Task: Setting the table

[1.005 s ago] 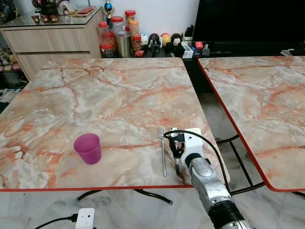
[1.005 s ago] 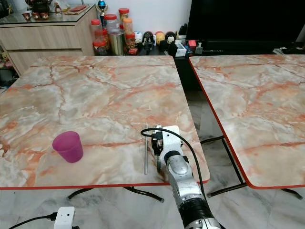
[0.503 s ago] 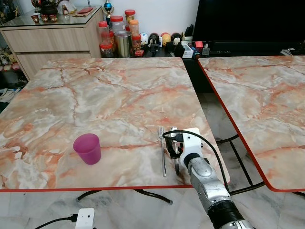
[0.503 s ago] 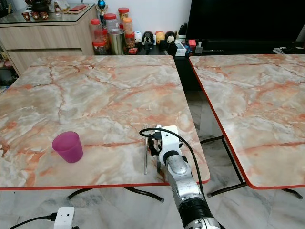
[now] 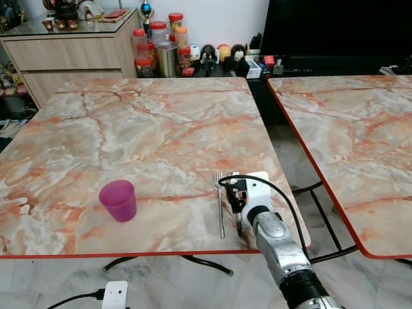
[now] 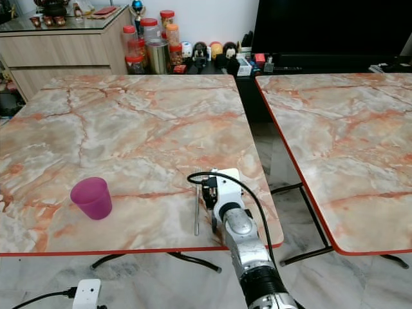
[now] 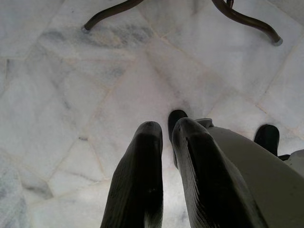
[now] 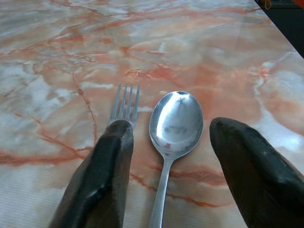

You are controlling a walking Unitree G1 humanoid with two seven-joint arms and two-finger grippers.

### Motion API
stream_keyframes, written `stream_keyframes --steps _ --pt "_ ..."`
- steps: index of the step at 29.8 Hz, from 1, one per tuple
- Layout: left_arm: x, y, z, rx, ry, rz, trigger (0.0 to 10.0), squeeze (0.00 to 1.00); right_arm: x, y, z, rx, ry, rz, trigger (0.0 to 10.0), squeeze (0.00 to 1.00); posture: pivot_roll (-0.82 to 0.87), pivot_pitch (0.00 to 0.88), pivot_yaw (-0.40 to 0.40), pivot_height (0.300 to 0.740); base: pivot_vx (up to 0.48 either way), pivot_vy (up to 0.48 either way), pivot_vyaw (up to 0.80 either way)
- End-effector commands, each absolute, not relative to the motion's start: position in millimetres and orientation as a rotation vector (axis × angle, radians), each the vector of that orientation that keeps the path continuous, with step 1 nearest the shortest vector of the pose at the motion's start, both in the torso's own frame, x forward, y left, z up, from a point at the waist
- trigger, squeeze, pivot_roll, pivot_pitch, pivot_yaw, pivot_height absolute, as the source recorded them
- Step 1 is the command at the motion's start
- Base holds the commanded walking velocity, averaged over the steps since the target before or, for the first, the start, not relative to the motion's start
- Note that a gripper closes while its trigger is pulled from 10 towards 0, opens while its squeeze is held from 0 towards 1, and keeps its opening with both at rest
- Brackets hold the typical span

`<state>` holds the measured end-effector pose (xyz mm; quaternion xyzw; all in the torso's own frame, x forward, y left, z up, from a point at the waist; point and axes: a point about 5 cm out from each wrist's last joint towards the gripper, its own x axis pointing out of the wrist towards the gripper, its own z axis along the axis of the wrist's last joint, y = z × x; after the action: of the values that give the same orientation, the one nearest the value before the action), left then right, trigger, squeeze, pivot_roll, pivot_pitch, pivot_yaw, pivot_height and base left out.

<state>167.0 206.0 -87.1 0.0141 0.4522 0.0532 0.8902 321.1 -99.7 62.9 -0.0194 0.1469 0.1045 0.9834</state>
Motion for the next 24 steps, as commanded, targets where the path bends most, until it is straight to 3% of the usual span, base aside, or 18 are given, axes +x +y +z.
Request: stream_keyframes --steps 1,4,5,6,7,24 --pt "164 205 -89 0.014 0.954 0.121 10.0 0.00 326 -97 73 -0.041 0.263 0.217 0.0 0.00 0.02 0.000 -0.024 0.714 0.000 0.000 0.00" --pt "164 205 -89 0.013 0.954 0.121 10.0 0.00 325 -97 73 -0.042 0.264 0.220 0.0 0.00 0.01 0.000 -0.024 0.714 0.000 0.000 0.00" --pt "164 205 -89 0.013 0.954 0.120 10.0 0.00 325 -97 72 -0.045 0.266 0.220 3.5 0.00 0.01 0.000 -0.025 0.714 0.000 0.000 0.00" --pt "164 205 -89 0.013 0.955 0.119 10.0 0.00 325 -97 72 -0.048 0.267 0.219 3.5 0.00 0.01 0.000 -0.025 0.714 0.000 0.000 0.00" --pt "164 205 -89 0.012 0.955 0.119 10.0 0.00 325 -97 72 -0.049 0.271 0.217 10.0 0.00 0.01 0.000 -0.025 0.714 0.000 0.000 0.00" --pt "161 204 -90 0.006 0.961 0.120 10.0 0.00 317 -92 57 -0.032 0.374 0.202 10.0 0.00 0.01 0.000 -0.032 0.714 0.000 0.000 0.00"
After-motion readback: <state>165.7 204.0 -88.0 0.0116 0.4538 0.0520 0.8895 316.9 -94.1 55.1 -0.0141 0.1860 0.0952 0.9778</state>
